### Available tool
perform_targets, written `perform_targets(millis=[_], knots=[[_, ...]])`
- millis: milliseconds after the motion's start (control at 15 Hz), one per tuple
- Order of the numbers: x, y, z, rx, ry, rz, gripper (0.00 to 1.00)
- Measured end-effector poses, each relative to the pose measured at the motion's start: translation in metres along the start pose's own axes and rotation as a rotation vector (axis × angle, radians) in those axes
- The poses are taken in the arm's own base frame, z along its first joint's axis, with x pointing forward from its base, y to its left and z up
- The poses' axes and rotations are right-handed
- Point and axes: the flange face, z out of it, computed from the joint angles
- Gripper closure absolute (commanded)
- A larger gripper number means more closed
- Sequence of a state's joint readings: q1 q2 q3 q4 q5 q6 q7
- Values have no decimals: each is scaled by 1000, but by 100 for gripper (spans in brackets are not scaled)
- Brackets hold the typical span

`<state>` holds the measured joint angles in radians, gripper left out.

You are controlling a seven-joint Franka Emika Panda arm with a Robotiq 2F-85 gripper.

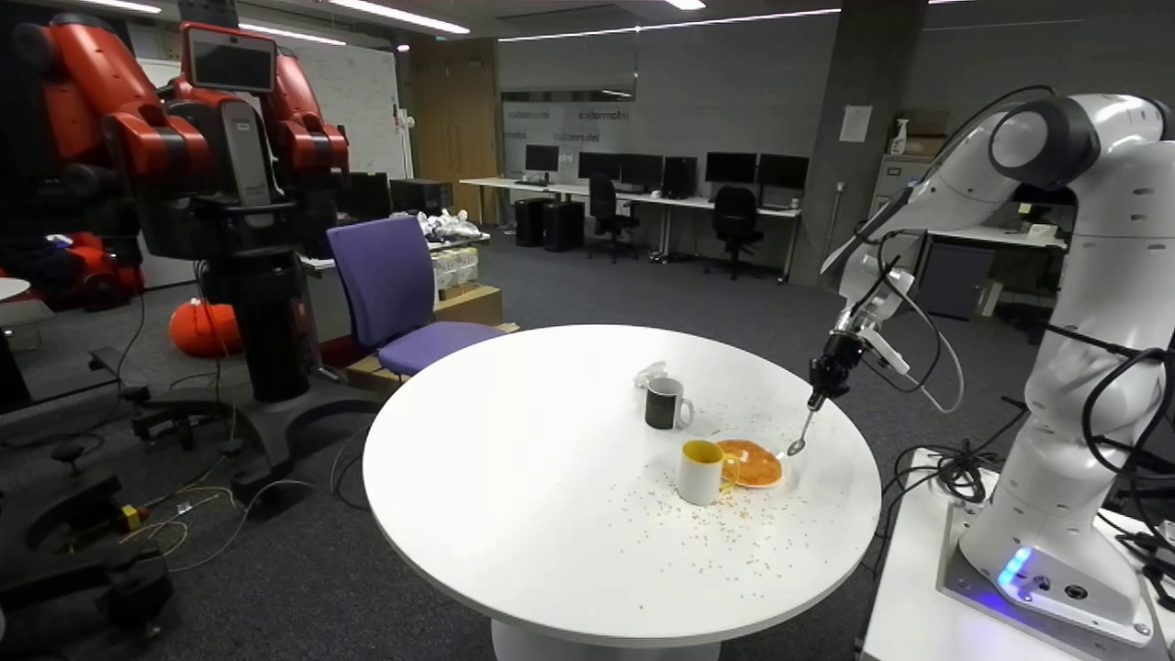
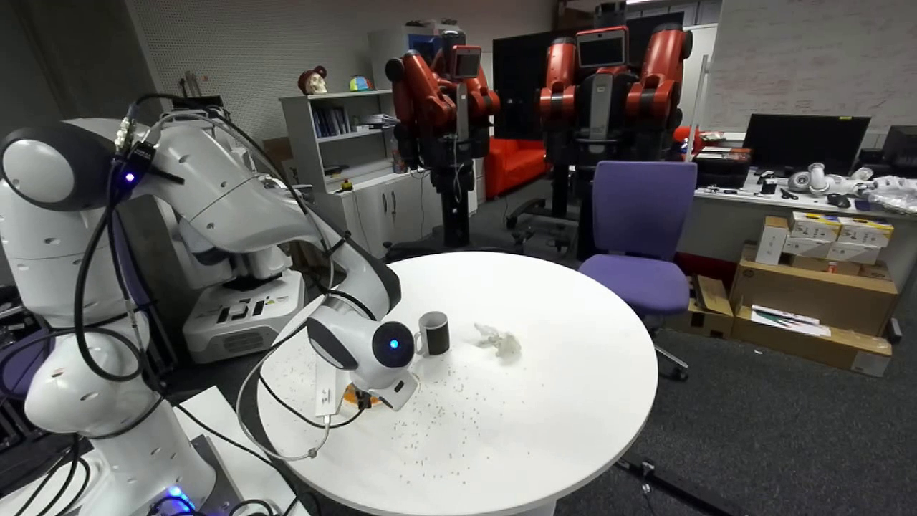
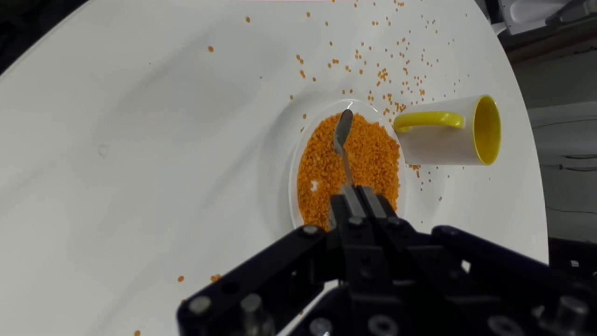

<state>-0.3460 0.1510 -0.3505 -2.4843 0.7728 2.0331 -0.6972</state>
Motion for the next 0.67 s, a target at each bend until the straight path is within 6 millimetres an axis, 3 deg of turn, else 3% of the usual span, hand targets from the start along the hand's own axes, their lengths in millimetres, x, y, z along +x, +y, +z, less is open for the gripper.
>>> perform_targets(millis=[667], knots=[[35, -12, 43, 17, -85, 31, 99]])
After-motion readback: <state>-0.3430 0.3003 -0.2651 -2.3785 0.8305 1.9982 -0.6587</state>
